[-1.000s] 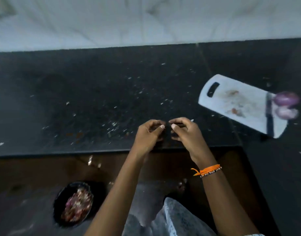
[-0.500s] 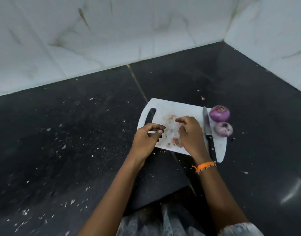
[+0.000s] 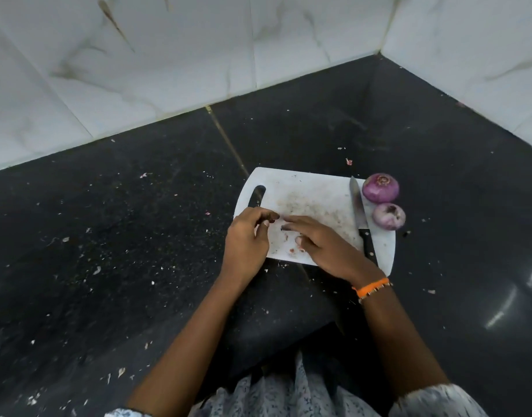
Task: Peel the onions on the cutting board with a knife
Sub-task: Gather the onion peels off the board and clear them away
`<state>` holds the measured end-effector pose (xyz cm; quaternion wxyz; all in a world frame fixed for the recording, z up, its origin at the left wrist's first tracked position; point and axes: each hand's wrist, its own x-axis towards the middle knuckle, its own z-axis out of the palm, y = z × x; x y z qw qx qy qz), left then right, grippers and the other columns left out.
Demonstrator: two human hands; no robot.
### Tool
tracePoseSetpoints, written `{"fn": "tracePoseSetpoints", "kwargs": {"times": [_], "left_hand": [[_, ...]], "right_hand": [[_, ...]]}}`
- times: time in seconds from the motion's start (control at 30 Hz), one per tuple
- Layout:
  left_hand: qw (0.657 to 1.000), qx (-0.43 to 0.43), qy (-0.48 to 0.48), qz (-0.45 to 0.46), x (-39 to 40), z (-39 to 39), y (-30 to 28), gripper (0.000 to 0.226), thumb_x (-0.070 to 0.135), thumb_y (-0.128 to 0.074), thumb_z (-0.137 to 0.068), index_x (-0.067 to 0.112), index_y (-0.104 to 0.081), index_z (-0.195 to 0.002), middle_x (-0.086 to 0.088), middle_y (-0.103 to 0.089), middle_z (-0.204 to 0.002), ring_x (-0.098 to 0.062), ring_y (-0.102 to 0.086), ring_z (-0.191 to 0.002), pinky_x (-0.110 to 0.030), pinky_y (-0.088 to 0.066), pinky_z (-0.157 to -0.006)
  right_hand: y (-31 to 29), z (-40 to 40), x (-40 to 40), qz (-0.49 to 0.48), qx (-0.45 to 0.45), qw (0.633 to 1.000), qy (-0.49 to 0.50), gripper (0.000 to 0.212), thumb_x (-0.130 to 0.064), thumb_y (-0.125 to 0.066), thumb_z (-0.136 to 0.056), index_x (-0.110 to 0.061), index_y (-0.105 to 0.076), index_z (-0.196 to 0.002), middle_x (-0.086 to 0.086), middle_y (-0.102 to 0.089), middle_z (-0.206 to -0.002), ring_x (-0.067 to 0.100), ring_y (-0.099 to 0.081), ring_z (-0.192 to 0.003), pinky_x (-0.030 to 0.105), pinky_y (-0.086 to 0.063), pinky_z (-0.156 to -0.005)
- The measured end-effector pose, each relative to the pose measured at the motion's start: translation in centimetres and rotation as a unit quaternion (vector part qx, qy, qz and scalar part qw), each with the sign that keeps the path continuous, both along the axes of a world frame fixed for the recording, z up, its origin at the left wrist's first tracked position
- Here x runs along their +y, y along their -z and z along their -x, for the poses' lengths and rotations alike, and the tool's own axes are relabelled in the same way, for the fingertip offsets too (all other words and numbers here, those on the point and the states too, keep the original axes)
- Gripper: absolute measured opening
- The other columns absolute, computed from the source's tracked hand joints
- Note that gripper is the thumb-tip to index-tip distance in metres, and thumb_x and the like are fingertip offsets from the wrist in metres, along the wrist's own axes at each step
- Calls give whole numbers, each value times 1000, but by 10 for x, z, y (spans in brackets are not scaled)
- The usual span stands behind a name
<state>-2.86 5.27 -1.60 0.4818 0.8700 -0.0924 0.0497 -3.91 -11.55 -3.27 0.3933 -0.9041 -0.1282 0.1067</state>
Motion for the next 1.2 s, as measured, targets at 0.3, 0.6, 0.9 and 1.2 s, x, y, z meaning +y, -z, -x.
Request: {"fn": "tracePoseSetpoints", "kwargs": {"times": [0.3, 0.6, 0.9, 1.2], "left_hand": [[920, 42, 158, -356, -8, 19, 34, 71, 56, -9, -93, 16, 10, -149, 3, 20, -156, -14, 35, -136, -39, 25, -110], [986, 78, 125, -77, -5, 23, 17, 73, 60, -11, -88, 22, -17, -149, 7, -13, -157, 1, 12, -140, -20, 15, -111], [998, 62, 20, 17, 5, 16, 12, 58, 49, -27, -91, 19, -49, -135, 2, -50, -136, -6, -34, -127, -24, -22, -108], [997, 41, 48, 44, -4, 14, 11, 32, 29, -41, -99, 16, -61, -120, 6, -61, -116, -8, -51, -115, -14, -35, -98]], "right_hand": [[12, 71, 32, 301, 1, 933, 197, 85, -55, -27, -97, -3, 18, -146, 15, 24, -155, 28, 28, -141, 41, 20, -113], [1, 45, 23, 193, 8, 968, 161, 91, -51, -47, -92, -9, 11, -149, 9, 19, -157, 23, 25, -143, 39, 17, -112], [5, 31, 33, 267, -51, 961, 50, 68, -36, -37, -100, -26, 7, -151, 10, 17, -158, 30, 17, -145, 43, 7, -117], [5, 66, 26, 317, -234, 917, 58, 57, -2, -86, -58, -3, -69, -112, 17, -68, -115, 30, -67, -105, 33, -59, -77]]}}
